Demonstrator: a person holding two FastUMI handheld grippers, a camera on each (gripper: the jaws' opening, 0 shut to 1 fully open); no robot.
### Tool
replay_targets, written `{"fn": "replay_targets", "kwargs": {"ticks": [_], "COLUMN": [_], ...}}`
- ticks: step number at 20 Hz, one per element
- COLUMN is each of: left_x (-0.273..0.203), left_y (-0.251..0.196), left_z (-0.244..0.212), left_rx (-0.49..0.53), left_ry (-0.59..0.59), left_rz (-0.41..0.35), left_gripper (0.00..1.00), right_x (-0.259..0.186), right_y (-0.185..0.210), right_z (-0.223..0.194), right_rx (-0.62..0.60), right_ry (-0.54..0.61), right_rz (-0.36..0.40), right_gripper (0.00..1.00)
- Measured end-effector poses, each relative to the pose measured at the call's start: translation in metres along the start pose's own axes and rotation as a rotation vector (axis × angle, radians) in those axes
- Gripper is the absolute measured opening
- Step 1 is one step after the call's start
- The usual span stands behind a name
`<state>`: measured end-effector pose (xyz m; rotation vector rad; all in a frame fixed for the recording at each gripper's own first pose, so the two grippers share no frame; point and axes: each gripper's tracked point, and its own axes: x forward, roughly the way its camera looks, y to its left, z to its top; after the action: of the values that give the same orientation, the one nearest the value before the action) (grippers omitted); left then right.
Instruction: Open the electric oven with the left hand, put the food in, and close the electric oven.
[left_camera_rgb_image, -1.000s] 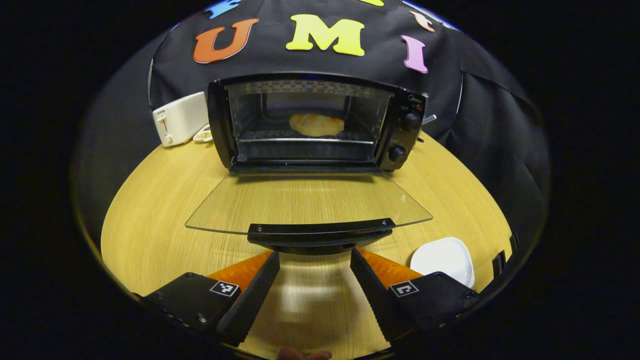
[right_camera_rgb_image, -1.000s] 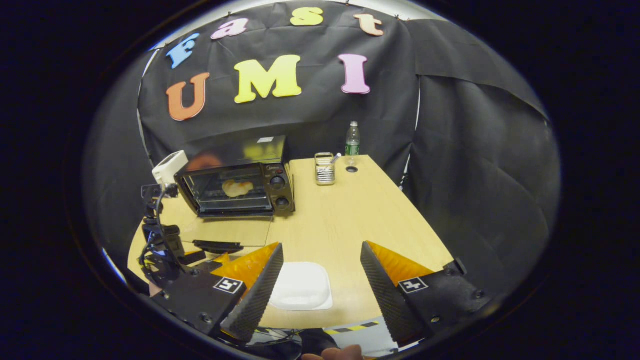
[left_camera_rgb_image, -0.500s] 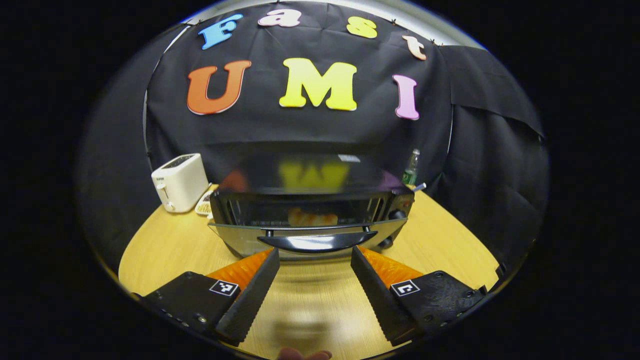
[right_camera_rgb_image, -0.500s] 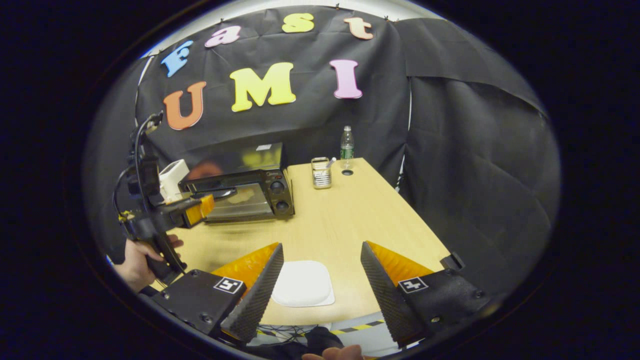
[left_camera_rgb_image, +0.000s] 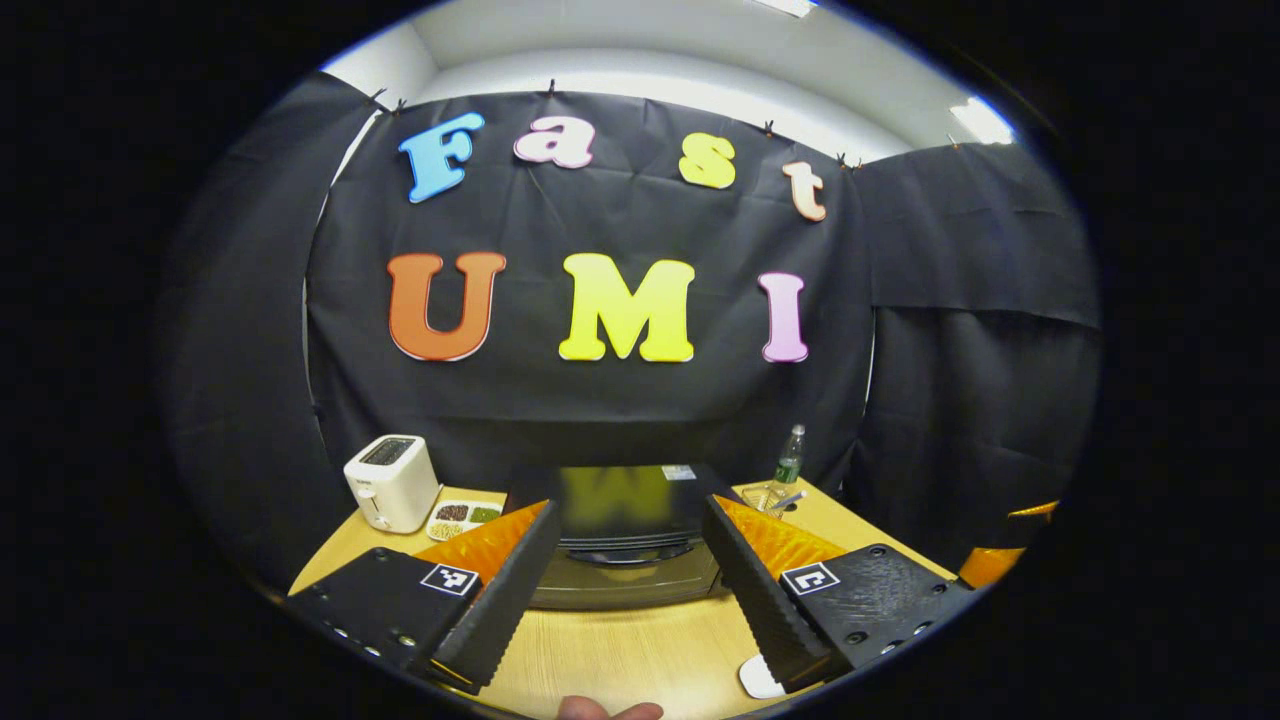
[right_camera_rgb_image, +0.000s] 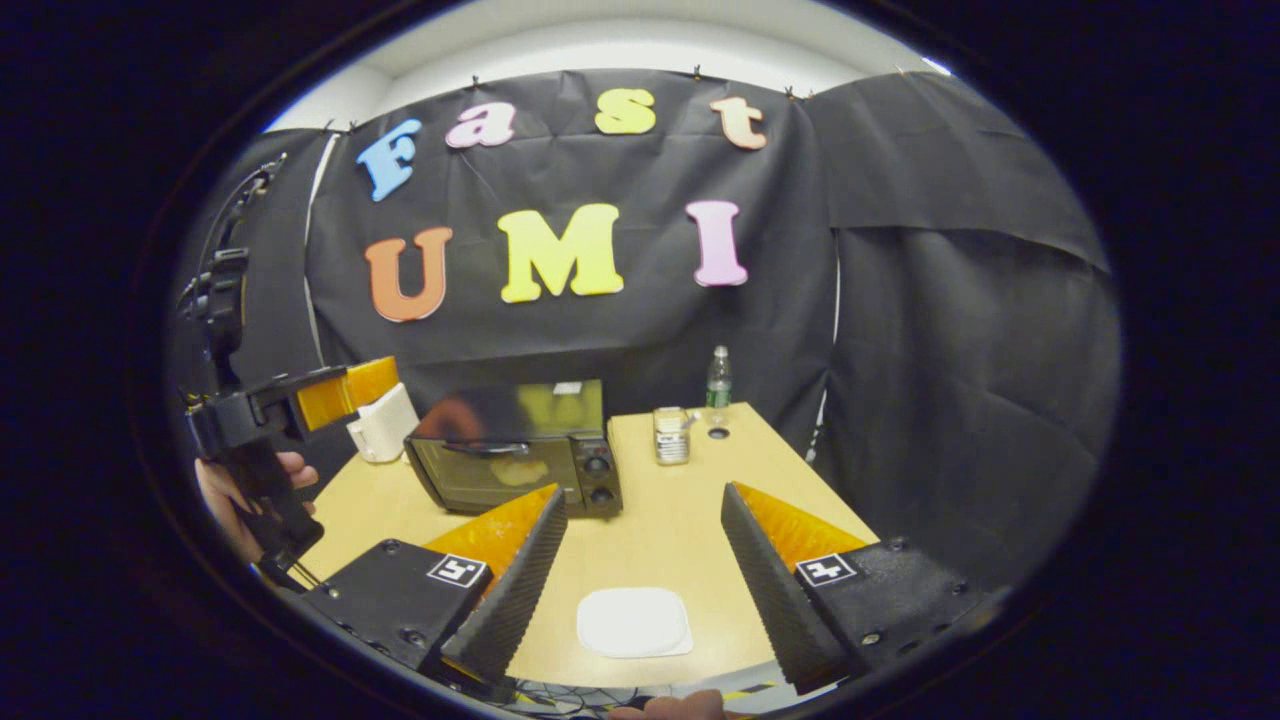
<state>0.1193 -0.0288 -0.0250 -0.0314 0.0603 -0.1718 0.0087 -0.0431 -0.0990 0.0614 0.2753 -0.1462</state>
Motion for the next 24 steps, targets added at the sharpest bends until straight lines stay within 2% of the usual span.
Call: {"fn": "replay_targets", "kwargs": {"ticks": [6, 9, 12, 18, 24], "left_x": [-0.077, -0.110, -0.140, -0.188, -0.223], "left_y": [0.000, 0.000, -0.004, -0.037, -0.058], "left_z": [0.042, 0.054, 0.055, 0.043, 0.024], "left_rx": [-0.041, -0.046, -0.043, -0.040, -0.050], "left_ry": [-0.035, -0.047, -0.047, -0.035, -0.002], "left_rz": [0.005, 0.035, 0.080, 0.113, 0.153], "left_gripper": [0.94, 0.94, 0.93, 0.94, 0.94], "right_x": [-0.038, -0.058, -0.075, -0.111, -0.141], "right_y": [0.037, 0.050, 0.045, 0.030, 0.017], "right_z": [0.052, 0.065, 0.074, 0.060, 0.036], "right_rx": [-0.052, -0.018, -0.011, -0.055, -0.049], "right_ry": [-0.140, -0.165, -0.192, -0.199, -0.168], "right_rz": [0.057, 0.105, 0.125, 0.175, 0.209], "right_gripper": [0.97, 0.97, 0.97, 0.97, 0.96]}}
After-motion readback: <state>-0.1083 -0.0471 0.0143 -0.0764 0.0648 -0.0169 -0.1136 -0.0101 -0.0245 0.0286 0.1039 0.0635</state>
